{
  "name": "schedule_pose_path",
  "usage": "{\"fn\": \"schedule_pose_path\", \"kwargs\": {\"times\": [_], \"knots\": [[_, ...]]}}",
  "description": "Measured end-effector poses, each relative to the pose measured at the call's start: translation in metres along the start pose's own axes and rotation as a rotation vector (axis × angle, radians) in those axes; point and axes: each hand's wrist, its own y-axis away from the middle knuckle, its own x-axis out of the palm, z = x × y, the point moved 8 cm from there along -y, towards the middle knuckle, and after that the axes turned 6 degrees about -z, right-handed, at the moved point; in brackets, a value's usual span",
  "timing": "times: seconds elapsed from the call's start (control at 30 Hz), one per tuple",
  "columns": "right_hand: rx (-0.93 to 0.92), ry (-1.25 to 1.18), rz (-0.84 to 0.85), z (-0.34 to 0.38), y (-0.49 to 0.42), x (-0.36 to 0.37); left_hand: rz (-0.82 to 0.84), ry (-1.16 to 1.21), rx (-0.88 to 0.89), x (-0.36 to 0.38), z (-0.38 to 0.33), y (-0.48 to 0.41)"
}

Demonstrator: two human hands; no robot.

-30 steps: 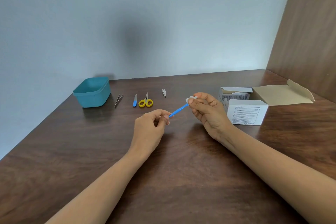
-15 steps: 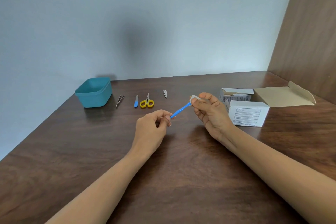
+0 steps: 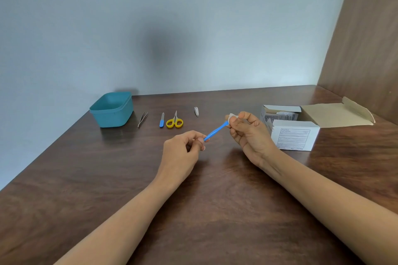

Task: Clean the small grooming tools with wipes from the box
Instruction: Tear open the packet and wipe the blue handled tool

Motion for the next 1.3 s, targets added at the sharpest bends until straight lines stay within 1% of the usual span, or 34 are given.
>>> {"fn": "schedule_pose_path", "kwargs": {"times": [0.17, 0.47, 0.67, 0.83, 1.0, 1.1, 1.3], "knots": [[-0.007, -0.022, -0.037, 0.000, -0.001, -0.004, -0.002, 0.013, 0.019, -0.001, -0.002, 0.000], [-0.012, 0.015, -0.026, -0.002, -0.004, -0.005, 0.020, 0.012, 0.057, 0.001, -0.005, 0.001], [0.022, -0.041, -0.025, -0.005, -0.003, -0.006, 0.016, 0.003, 0.087, 0.001, -0.007, 0.001], [0.009, -0.047, -0.025, -0.004, -0.004, -0.005, 0.027, -0.008, 0.125, 0.000, -0.011, 0.001], [-0.001, -0.025, -0.012, -0.003, -0.004, -0.004, 0.046, 0.006, 0.132, 0.002, -0.013, 0.002], [0.005, -0.046, 0.011, -0.003, -0.005, -0.002, 0.049, -0.003, 0.123, 0.002, -0.012, 0.002], [0.028, -0.097, -0.009, -0.005, -0.006, -0.004, 0.063, -0.015, 0.123, 0.003, -0.012, 0.003]]}}
